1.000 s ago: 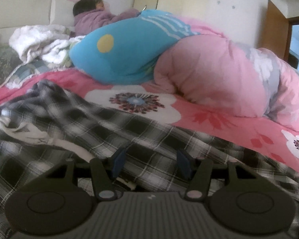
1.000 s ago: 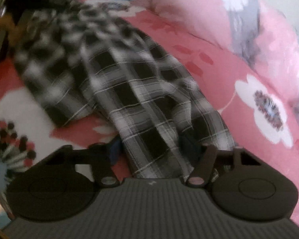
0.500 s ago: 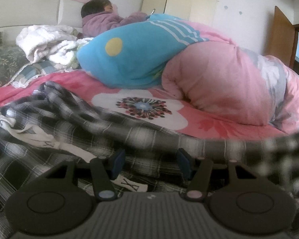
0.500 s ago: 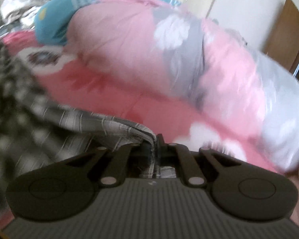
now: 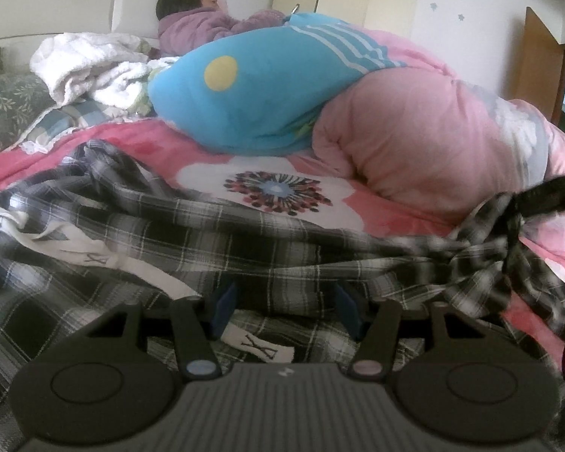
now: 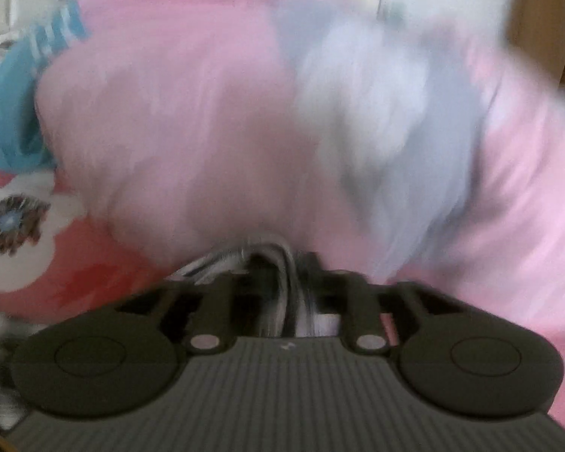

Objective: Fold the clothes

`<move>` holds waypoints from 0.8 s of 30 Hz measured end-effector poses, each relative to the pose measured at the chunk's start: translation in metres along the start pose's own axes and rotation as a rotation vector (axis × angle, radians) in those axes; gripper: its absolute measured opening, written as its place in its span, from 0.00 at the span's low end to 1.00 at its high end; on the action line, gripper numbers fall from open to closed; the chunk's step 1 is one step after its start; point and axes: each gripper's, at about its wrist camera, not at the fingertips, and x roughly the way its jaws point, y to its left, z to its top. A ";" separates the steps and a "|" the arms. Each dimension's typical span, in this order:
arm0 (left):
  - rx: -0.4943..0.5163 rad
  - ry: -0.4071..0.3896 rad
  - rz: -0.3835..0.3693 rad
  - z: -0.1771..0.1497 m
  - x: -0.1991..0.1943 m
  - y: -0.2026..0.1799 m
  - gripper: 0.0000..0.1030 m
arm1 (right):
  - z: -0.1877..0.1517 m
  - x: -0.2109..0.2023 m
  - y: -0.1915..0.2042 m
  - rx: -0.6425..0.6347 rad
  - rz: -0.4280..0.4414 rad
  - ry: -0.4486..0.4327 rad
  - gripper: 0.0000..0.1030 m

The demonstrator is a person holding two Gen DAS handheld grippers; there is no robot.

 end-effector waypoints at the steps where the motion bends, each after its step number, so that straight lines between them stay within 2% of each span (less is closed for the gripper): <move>1: -0.003 0.002 0.000 0.000 0.000 0.001 0.57 | -0.005 0.004 -0.002 0.026 0.014 0.047 0.49; 2: -0.005 0.003 0.000 0.000 -0.001 0.002 0.57 | -0.011 0.003 -0.006 0.049 0.025 0.077 0.53; 4: -0.007 0.004 0.000 0.000 -0.003 0.004 0.57 | -0.022 -0.017 -0.017 0.087 0.039 0.073 0.59; 7: -0.008 0.003 -0.003 0.002 -0.006 0.007 0.57 | -0.039 -0.063 -0.037 0.151 0.067 0.038 0.75; 8: -0.006 0.002 -0.005 0.002 -0.007 0.007 0.57 | -0.047 -0.083 -0.044 0.182 0.100 0.027 0.80; 10: 0.002 0.001 -0.017 0.004 -0.011 0.008 0.57 | -0.065 -0.122 -0.056 0.250 0.180 0.013 0.82; 11: 0.006 0.002 -0.026 0.005 -0.012 0.008 0.57 | -0.077 -0.136 -0.061 0.298 0.250 0.029 0.82; 14: 0.027 0.015 -0.093 0.005 -0.019 0.008 0.54 | -0.124 -0.159 -0.060 0.468 0.452 0.120 0.82; 16: 0.054 0.027 -0.189 0.003 -0.028 0.007 0.53 | -0.160 -0.166 -0.047 0.554 0.503 0.196 0.82; 19: 0.154 0.020 -0.347 -0.007 -0.048 0.000 0.50 | -0.204 -0.172 -0.021 0.595 0.529 0.260 0.79; 22: 0.285 0.059 -0.377 -0.026 -0.055 -0.012 0.47 | -0.231 -0.172 0.005 0.586 0.534 0.285 0.62; 24: 0.311 0.119 -0.347 -0.035 -0.048 -0.014 0.37 | -0.241 -0.176 0.018 0.551 0.494 0.269 0.47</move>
